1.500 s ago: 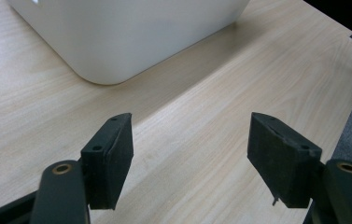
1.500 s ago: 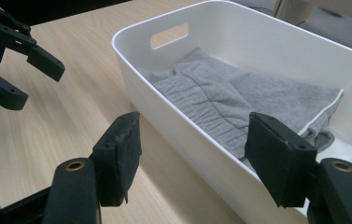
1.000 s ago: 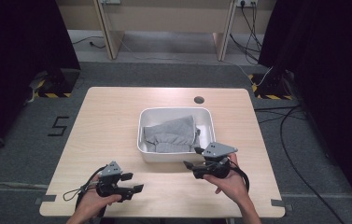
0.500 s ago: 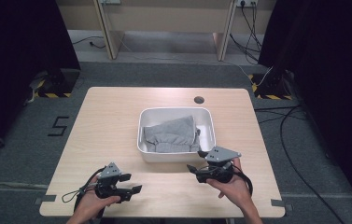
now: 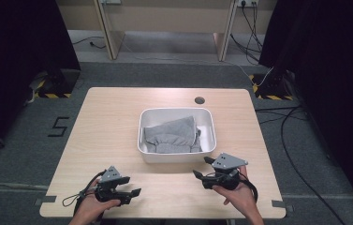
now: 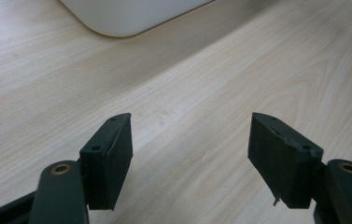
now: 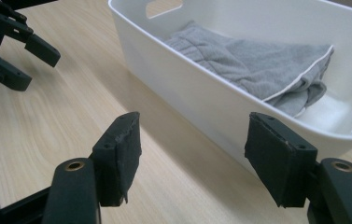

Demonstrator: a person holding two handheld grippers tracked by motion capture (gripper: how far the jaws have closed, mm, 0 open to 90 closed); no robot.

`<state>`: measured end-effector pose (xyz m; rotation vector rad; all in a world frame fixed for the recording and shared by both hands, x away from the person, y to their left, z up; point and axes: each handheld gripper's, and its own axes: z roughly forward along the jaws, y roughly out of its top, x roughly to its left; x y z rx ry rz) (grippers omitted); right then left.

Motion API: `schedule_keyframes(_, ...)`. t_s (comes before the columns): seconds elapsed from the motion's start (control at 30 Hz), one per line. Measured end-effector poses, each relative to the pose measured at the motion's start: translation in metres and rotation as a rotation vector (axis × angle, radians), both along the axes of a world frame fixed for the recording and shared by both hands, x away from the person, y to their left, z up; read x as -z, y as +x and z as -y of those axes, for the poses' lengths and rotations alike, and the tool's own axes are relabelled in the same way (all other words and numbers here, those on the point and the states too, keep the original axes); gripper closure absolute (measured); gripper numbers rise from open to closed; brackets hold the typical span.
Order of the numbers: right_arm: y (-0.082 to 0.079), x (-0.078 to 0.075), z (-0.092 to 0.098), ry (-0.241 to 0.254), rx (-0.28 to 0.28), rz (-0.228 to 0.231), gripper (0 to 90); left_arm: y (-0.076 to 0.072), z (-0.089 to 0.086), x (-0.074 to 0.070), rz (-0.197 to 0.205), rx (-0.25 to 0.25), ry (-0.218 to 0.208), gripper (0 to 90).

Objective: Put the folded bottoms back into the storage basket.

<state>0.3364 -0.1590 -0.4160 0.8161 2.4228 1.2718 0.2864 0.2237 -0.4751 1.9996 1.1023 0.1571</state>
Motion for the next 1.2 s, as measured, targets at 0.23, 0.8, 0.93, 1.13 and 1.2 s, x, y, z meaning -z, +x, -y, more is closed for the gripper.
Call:
schedule_keyframes(0.23, -0.003, 0.017, 0.011, -0.005, 0.016, -0.036, 36.4, -0.002, 0.0, 0.006, 0.012, -0.004, 0.045, 30.5)
schedule_keyframes(0.8, -0.013, 0.02, 0.018, 0.002, 0.027, -0.044, 36.4, -0.015, -0.015, 0.007, 0.029, -0.046, 0.052, 30.5)
schedule_keyframes(0.93, -0.015, 0.024, 0.02, 0.004, 0.031, -0.056, 36.4, -0.018, -0.018, 0.008, 0.031, -0.055, 0.056, 30.5)
schedule_keyframes(1.13, -0.019, 0.032, 0.024, -0.004, 0.041, -0.07, 36.3, -0.022, -0.02, 0.009, 0.031, -0.056, 0.062, 30.4)
schedule_keyframes(1.2, -0.02, 0.033, 0.025, -0.005, 0.045, -0.075, 36.3, -0.022, -0.02, 0.01, 0.03, -0.057, 0.064, 30.3)
